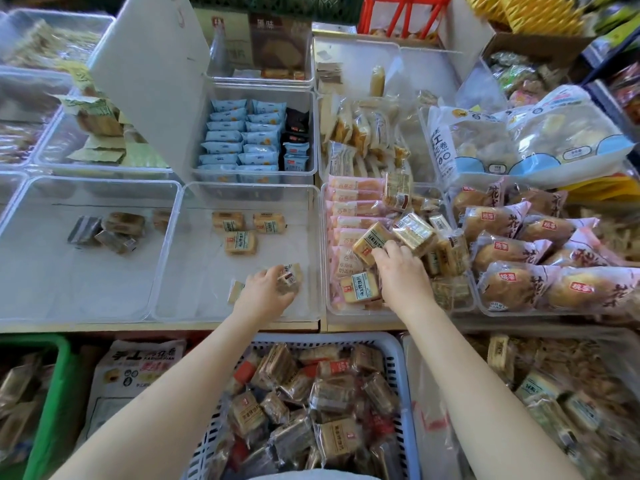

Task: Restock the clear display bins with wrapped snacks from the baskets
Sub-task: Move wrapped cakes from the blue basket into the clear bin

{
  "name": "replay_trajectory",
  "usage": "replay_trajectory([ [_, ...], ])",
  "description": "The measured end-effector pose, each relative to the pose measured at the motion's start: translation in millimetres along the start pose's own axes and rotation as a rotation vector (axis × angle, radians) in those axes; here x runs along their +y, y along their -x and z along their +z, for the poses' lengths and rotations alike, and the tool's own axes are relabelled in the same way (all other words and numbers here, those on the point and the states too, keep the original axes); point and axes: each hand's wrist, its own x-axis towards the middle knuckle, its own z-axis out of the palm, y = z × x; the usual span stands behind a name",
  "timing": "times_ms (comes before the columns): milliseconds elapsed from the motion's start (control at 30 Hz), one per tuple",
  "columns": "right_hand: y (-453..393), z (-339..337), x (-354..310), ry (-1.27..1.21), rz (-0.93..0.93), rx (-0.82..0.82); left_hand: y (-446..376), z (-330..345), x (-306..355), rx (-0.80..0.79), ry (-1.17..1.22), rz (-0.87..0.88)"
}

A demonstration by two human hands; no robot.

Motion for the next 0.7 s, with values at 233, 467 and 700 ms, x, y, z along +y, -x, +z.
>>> replay_trajectory([
  [233, 1, -24, 12, -0.050, -0.027, -0.053, 27, -18, 34, 0.116, 0.147, 0.118],
  [467, 17, -55, 10, -0.674, 0.067, 0.103, 50, -39, 78, 0.079, 0.446, 0.295],
  [700, 30, -38, -26, -1.339, 0.159, -0.077, 52, -53, 82, -0.002, 0.778, 0.215],
])
